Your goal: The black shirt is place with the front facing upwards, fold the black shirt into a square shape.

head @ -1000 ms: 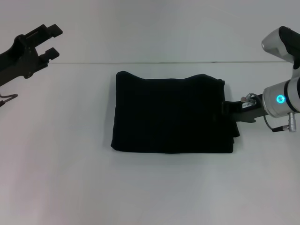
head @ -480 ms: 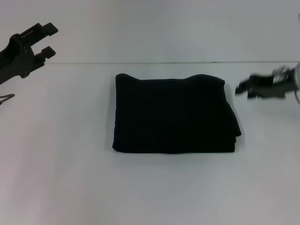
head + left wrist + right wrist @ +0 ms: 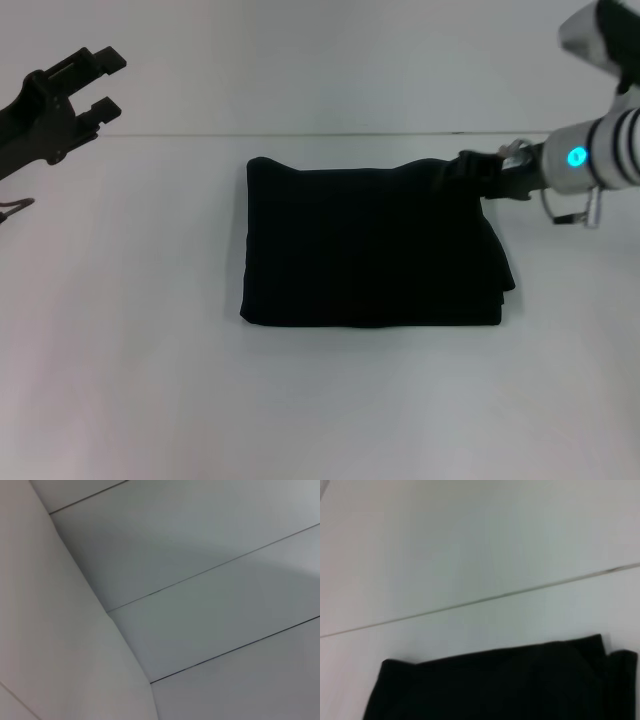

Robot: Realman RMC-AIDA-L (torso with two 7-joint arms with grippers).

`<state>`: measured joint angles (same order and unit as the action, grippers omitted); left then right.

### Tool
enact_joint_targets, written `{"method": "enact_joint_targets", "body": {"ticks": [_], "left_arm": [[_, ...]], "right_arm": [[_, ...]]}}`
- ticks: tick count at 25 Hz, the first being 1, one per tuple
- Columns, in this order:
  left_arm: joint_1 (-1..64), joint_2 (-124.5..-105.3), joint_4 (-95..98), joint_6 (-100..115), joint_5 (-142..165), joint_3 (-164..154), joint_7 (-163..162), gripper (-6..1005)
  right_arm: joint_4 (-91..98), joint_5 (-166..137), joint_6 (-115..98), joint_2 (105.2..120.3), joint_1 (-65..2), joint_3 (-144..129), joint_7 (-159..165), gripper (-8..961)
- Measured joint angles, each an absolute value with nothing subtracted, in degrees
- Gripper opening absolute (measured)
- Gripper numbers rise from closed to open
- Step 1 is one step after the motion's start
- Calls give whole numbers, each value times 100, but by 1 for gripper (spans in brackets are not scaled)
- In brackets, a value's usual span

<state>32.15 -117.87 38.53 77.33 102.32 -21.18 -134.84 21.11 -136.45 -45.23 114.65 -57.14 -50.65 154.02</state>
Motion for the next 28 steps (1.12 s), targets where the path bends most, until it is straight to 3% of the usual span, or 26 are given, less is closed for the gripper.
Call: {"method": "enact_joint_targets", "body": {"ticks": [3,5,10,12,13,14,16,20,23,26,28], "left_arm": [[3233,-11779,3843,7726,10217,-2118,-13460,786],[3239,-11774,3841,7725,10210,-2120,-13454,786],[3241,-11745,3859,7808,10276,-2158,-13463,786],[3231,-11644,3895,8092,10657,-2240,-13576,785],[3232,-11636,3897,8112,10689,-2242,-13587,785],[3242,-11575,3903,8290,11023,-2257,-13697,785],[3304,-11505,3922,8636,11764,-2265,-13931,784],[3353,-11493,3936,9147,12549,-2285,-14186,782],[3310,-11547,3822,9119,12648,-2496,-14336,781],[3329,-11602,3426,8745,12821,-2681,-14430,779],[3354,-11623,3290,8619,12850,-2699,-14421,778]], "right_arm": [[2101,-13848,-4088,11617,-5710,-5236,15453,444],[2127,-14022,-3932,11577,-5686,-5254,15619,454],[2899,-13821,-4690,11223,-5367,-5013,15873,477],[3551,-13593,-5407,11121,-5128,-4841,15834,486],[3942,-13338,-6039,10972,-4974,-4649,15694,491],[3991,-13174,-6398,10860,-4931,-4508,15544,495],[4017,-13039,-6658,10774,-4901,-4351,15411,504],[4021,-12759,-7617,10483,-4828,-3760,15116,523],[3884,-12747,-7971,10292,-4819,-3678,15112,646],[3843,-12739,-8100,10258,-4807,-3590,15108,769],[3840,-12737,-8100,10280,-4785,-3564,15098,773]]}}
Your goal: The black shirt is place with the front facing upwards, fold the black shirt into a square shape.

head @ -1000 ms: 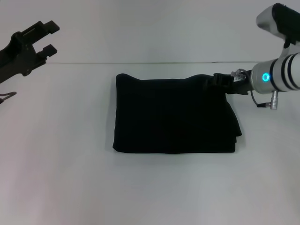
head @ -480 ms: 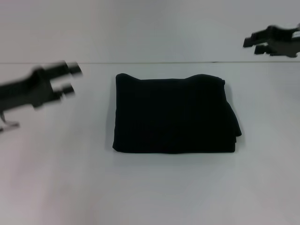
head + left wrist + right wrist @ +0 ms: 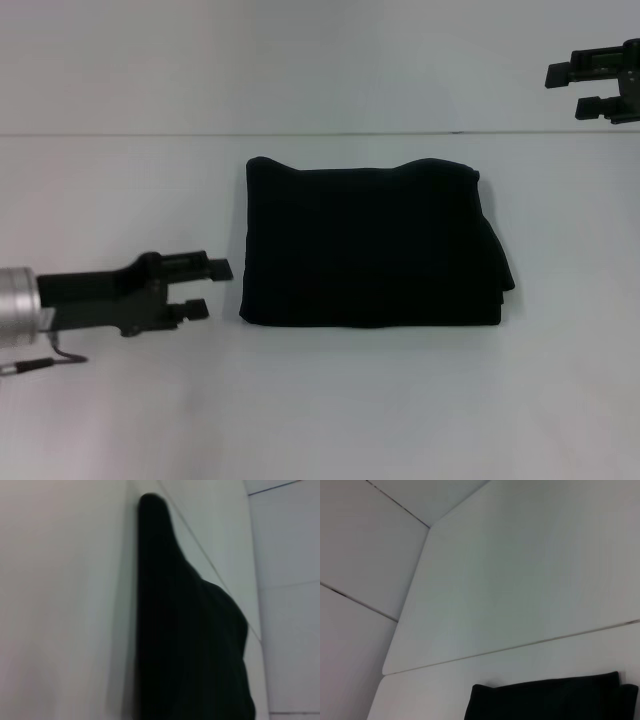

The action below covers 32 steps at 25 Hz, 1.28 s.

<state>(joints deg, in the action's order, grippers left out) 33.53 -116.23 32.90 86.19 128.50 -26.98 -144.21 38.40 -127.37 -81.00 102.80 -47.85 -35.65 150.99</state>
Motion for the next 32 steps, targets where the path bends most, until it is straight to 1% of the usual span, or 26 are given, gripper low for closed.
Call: {"method": "enact_joint_targets", "body": {"ticks": [4,9,15,27,32], "left_arm": [[3429,-11691,3039,8192,12866,-2790,-14398,773],[3517,-11727,2911,7838,12869,-2966,-14398,593],[3602,-11782,2759,7356,12869,-3187,-14387,411],[3791,-11795,2470,6860,12866,-3517,-14387,416],[3866,-11832,2417,6783,12852,-3537,-14318,413]], "right_arm": [[3817,-12734,-8072,10304,-4766,-3549,15038,782],[3789,-12731,-8092,10316,-4768,-3464,14976,790],[3787,-12727,-8086,10336,-4760,-3400,14969,790],[3788,-12726,-8052,10346,-4753,-3328,14967,790],[3788,-12726,-8046,10344,-4740,-3290,14967,789]]}}
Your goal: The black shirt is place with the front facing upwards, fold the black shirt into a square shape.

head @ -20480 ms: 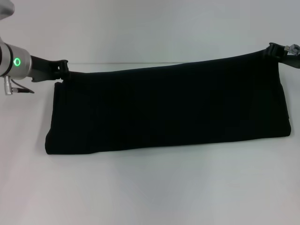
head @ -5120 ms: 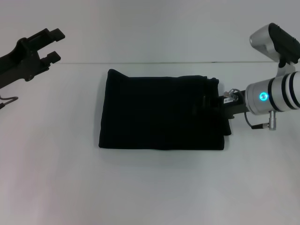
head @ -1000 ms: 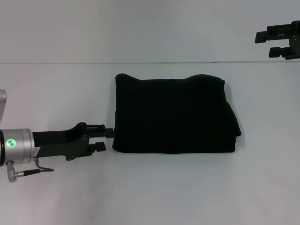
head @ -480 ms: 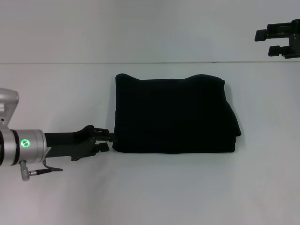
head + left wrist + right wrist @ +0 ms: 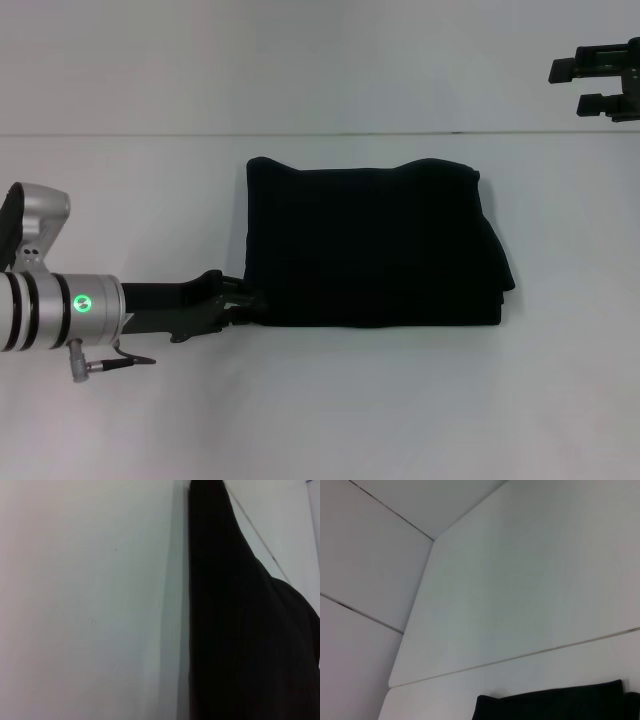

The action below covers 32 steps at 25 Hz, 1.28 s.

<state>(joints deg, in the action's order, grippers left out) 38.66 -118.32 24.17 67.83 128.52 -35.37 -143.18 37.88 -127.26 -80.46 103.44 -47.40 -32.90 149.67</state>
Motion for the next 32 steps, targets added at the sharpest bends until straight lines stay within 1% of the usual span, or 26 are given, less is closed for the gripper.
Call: {"method": "enact_joint_targets", "body": {"ticks": [2,8,13,18,24,29,32], "left_arm": [[3839,-11846,2448,6807,12816,-3525,-14283,411],[3794,-11842,2454,6833,12803,-3518,-14257,224],[3640,-11859,2525,7033,12768,-3412,-14034,124],[3242,-11882,2804,7500,12743,-3164,-13884,25],[3057,-11891,2906,7597,12744,-3159,-13881,21],[3037,-11890,2940,7744,12753,-3148,-13868,68],[3064,-11841,2983,7903,12855,-3110,-13867,95]], "right_arm": [[3788,-12726,-8046,10344,-4733,-3273,14967,789],[3782,-12726,-8045,10345,-4726,-3261,14967,789],[3753,-12726,-8020,10345,-4719,-3261,14967,789],[3689,-12726,-7968,10350,-4685,-3260,14967,789],[3630,-12727,-7937,10368,-4676,-3261,14961,789],[3626,-12727,-7936,10376,-4687,-3264,14959,790],[3626,-12727,-7932,10376,-4683,-3288,14952,790]]}}
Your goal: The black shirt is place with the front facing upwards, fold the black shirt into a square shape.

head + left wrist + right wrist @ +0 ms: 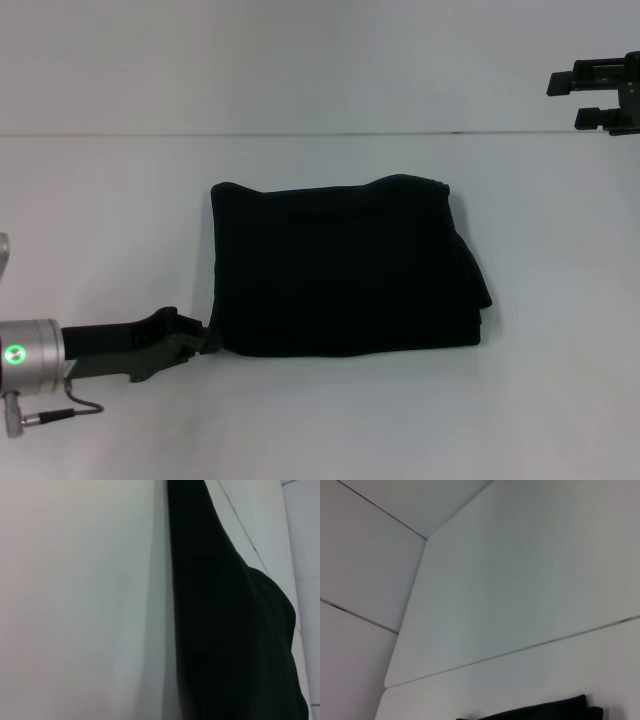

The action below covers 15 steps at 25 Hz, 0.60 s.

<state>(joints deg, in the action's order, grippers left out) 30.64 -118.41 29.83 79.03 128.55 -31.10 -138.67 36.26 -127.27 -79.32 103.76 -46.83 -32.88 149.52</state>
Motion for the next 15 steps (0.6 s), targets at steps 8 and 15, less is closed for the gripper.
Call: {"method": "enact_joint_targets", "body": {"ticks": [8,15], "left_arm": [[2707,-11657,3791,9148,12649,-2101,-13160,201],[2939,-11587,4002,9464,12462,-2255,-10469,338]], "right_arm": [[3689,-12731,-8001,10454,-4595,-3275,14038,790],[3849,-12825,-8073,11075,-4118,-3315,10730,790]]}}
